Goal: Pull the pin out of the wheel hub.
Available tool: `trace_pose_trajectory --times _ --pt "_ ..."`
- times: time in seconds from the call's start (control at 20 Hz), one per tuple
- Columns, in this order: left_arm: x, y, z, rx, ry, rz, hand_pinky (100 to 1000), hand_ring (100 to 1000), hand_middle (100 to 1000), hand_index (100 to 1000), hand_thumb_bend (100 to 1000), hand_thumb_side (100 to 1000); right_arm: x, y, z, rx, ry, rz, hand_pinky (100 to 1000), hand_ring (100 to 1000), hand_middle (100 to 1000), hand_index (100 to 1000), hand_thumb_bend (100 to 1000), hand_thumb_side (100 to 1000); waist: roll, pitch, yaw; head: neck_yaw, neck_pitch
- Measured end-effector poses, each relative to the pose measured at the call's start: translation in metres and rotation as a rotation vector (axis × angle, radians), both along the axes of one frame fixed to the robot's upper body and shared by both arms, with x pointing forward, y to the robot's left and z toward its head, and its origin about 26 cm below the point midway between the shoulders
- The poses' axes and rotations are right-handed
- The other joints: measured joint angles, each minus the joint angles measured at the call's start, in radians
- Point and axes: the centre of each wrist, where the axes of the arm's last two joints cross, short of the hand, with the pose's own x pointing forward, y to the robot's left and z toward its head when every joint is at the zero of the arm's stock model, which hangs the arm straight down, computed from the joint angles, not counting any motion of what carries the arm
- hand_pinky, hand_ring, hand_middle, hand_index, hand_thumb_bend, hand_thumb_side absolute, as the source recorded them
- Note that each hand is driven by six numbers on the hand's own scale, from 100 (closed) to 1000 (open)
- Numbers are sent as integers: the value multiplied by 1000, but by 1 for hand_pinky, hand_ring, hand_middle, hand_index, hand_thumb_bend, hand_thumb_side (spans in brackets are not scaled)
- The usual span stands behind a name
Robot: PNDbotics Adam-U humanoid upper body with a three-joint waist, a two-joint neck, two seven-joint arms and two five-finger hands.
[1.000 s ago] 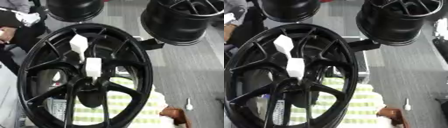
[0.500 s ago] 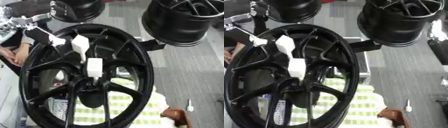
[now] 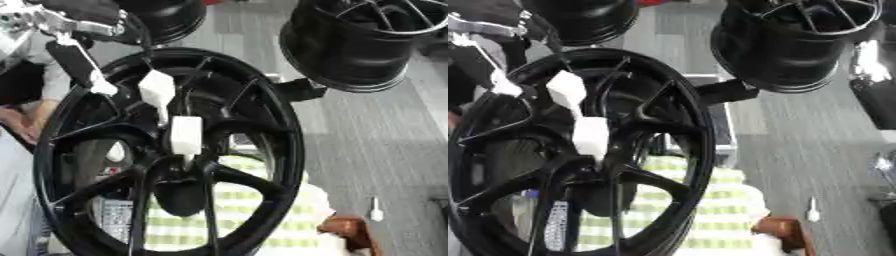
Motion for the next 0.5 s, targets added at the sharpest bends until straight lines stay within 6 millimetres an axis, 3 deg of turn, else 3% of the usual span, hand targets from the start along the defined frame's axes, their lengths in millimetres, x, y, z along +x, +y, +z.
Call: trace_pose_trajectory --times 0.1,0.15,0.2,0.5 --pt "-1 0 2 1 2 10 837 838 832 888 425 456 0 0 0 5 -7 1 743 797 774 813 100 645 4 7 -4 1 -11" --pt "-1 0 3 0 1 11 837 838 830 888 343 506 0 0 0 7 -12 2 743 797 774 813 100 644 5 9 -4 2 -18" --pt "-2 0 5 -2 -1 12 835 834 823 884 419 454 1 1 1 10 -18 4 743 797 774 813 100 646 7 11 -4 3 -25" --pt "-6 -3 12 -24 0 -1 829 822 799 851 410 445 2 2 4 20 -39 13 742 797 773 813 100 646 12 25 -6 11 -38"
